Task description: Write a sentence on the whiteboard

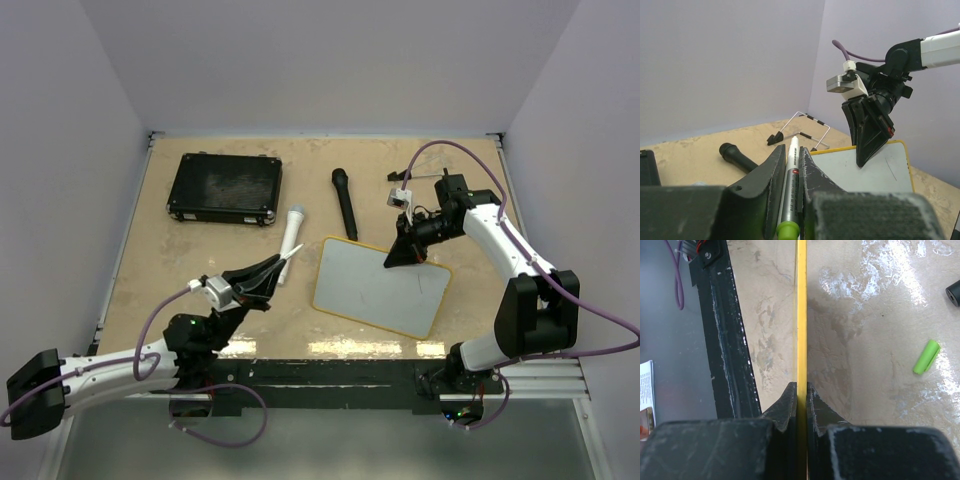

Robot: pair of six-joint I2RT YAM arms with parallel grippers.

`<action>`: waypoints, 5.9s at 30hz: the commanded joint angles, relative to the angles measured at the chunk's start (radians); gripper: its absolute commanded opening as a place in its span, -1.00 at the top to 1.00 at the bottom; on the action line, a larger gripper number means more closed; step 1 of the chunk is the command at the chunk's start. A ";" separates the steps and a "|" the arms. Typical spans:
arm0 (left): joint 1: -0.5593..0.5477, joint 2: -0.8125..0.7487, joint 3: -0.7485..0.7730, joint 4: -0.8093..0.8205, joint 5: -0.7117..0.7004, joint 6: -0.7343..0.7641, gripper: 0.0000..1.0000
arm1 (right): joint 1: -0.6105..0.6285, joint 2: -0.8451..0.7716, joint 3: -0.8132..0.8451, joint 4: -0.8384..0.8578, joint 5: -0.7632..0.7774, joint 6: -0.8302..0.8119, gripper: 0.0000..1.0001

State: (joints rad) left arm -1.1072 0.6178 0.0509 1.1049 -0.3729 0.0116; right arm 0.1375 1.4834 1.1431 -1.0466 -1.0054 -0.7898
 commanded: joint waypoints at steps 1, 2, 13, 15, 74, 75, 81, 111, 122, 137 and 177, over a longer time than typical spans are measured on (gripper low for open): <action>0.010 0.025 -0.109 0.168 0.002 0.010 1.00 | 0.002 -0.021 0.015 0.023 -0.015 -0.078 1.00; 0.013 0.026 -0.114 0.177 0.005 0.005 1.00 | 0.004 -0.021 0.017 0.025 -0.015 -0.078 1.00; 0.121 0.025 -0.169 0.211 0.114 -0.128 1.00 | 0.004 -0.020 0.017 0.022 -0.019 -0.083 1.00; 0.130 0.022 -0.171 0.196 0.130 -0.136 1.00 | 0.004 -0.017 0.018 0.023 -0.021 -0.085 1.00; 0.139 0.504 0.092 0.225 0.332 0.019 1.00 | 0.004 -0.002 0.026 0.019 -0.033 -0.088 1.00; 0.136 0.505 0.096 0.219 0.324 0.031 1.00 | 0.004 -0.003 0.026 0.019 -0.033 -0.089 1.00; 0.125 0.508 0.098 0.211 0.305 0.041 1.00 | 0.004 -0.003 0.026 0.019 -0.033 -0.089 1.00; 0.129 0.577 0.125 0.182 0.292 0.039 1.00 | 0.004 -0.006 0.024 0.017 -0.033 -0.091 1.00; 0.129 0.609 0.158 0.182 0.313 0.042 1.00 | 0.004 -0.005 0.024 0.014 -0.035 -0.095 1.00; 0.129 0.608 0.139 0.159 0.336 0.016 1.00 | 0.004 -0.008 0.023 0.013 -0.036 -0.097 1.00; 0.138 0.568 0.147 0.141 0.287 0.037 1.00 | 0.004 -0.009 0.021 0.011 -0.033 -0.097 1.00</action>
State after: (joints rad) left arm -0.9756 1.1812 0.1658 1.1873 -0.0788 0.0231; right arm 0.1375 1.4860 1.1439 -1.0767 -1.0126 -0.8238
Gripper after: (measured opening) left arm 0.165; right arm 0.047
